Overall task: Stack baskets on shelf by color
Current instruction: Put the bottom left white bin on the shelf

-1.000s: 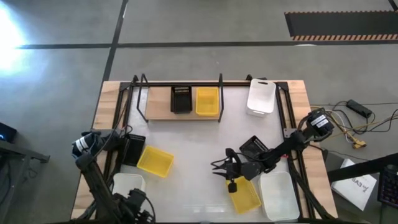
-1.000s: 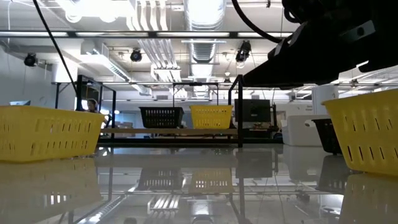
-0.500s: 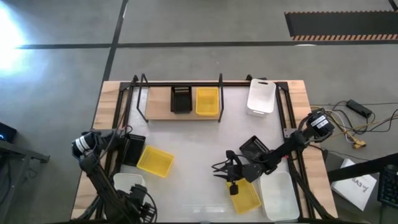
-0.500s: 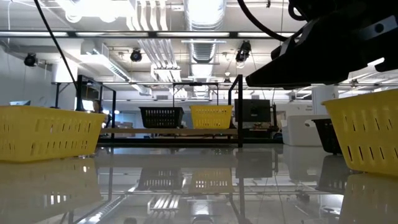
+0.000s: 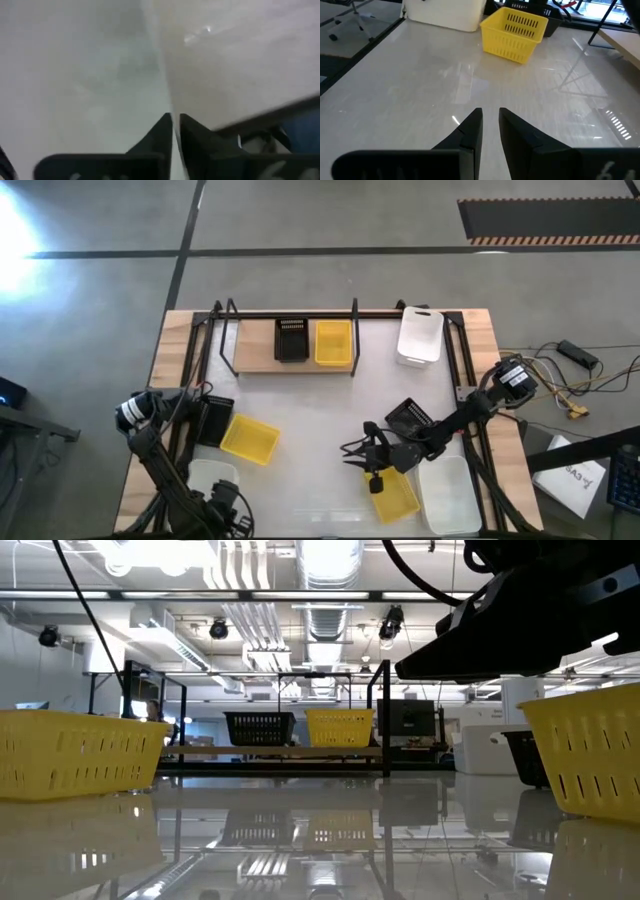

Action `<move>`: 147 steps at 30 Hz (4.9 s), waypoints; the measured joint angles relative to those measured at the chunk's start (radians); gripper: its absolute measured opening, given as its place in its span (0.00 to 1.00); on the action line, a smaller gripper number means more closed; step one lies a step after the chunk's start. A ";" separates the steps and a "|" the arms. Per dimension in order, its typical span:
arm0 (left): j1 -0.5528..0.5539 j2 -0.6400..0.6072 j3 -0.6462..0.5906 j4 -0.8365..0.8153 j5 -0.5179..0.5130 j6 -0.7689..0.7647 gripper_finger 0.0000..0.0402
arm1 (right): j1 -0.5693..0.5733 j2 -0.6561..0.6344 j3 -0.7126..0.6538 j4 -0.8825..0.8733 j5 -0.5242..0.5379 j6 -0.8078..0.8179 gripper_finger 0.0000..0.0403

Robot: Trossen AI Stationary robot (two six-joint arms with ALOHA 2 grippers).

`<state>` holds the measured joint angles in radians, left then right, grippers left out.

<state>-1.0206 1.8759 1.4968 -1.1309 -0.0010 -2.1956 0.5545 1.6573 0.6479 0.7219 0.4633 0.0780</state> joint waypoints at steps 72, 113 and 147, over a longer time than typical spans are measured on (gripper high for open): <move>0.709 -0.057 -0.085 0.487 -0.181 1.740 0.45 | 0.135 -0.027 -0.001 -0.043 0.010 0.026 0.14; 0.603 -0.034 -0.021 0.463 -0.242 2.017 0.00 | 0.135 -0.027 -0.001 -0.063 0.009 0.045 0.14; 1.139 -0.214 0.117 -0.404 -0.518 2.100 0.00 | 0.150 -0.027 -0.001 -0.081 0.009 0.084 0.14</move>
<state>0.1187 1.6624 1.6142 -1.5351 -0.5192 -0.0960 0.7040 1.6306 0.6468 0.6407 0.4723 0.1623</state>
